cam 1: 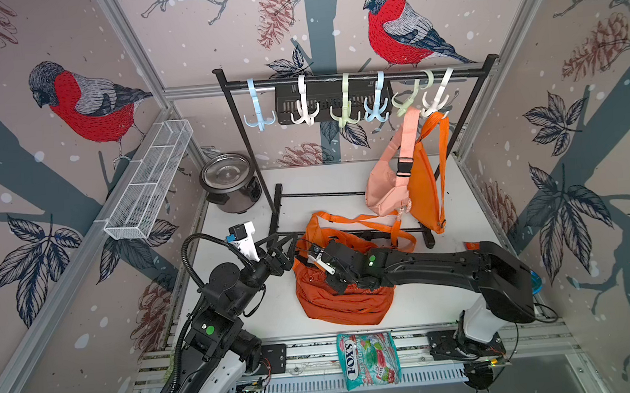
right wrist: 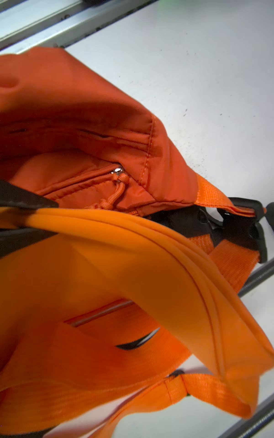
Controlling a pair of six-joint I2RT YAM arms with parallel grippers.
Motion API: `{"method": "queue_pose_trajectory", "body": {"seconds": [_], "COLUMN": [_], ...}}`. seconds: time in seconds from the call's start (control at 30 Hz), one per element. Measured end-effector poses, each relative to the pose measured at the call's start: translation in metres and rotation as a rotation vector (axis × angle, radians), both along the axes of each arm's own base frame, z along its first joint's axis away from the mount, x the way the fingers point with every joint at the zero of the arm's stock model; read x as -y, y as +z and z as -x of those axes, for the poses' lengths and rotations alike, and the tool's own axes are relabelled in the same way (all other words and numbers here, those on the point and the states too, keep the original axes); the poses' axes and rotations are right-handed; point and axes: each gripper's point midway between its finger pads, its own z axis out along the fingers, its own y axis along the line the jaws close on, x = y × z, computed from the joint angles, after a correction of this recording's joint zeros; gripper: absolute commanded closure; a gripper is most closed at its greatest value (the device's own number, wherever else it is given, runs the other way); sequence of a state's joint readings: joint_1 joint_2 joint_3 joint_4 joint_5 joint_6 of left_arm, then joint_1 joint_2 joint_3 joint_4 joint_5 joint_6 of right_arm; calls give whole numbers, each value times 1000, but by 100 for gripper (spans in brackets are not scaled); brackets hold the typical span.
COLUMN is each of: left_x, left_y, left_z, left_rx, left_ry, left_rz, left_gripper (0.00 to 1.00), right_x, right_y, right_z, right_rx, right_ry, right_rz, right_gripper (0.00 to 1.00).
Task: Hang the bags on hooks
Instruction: Pick up the bag from the bag.
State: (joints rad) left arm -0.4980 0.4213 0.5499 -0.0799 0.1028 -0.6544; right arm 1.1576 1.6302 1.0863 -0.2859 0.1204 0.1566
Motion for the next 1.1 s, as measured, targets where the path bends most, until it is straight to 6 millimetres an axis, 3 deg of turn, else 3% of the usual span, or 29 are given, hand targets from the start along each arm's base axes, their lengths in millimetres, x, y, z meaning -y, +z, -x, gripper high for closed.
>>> {"method": "queue_pose_trajectory", "body": {"seconds": [0.27,0.53,0.77,0.9,1.03,1.1], "left_x": [18,62,115,133,140,143], "left_y": [-3,-25,-18,-16,-23,-25], "left_z": [-1,-9,5,1,-8,-12], "left_rx": [-29,-139,-162,-165,-195,-205], "left_ry": [-91,-283,-467,-506,-497,-495], "left_rz": [20,80,92,89,75,70], "left_gripper": [10,9,9,10,18,28], "right_x": [37,57,55,46,38,35], "right_y": [70,130,147,148,149,151], "right_z": [-26,-33,-30,-21,-15,-13], "right_rx": [85,189,241,263,292,315], "right_ry": [-111,-154,-139,-105,-94,-89], "right_rz": [-210,-384,-419,-408,-388,-376], "right_gripper": [94,93,93,93,93,93]}}
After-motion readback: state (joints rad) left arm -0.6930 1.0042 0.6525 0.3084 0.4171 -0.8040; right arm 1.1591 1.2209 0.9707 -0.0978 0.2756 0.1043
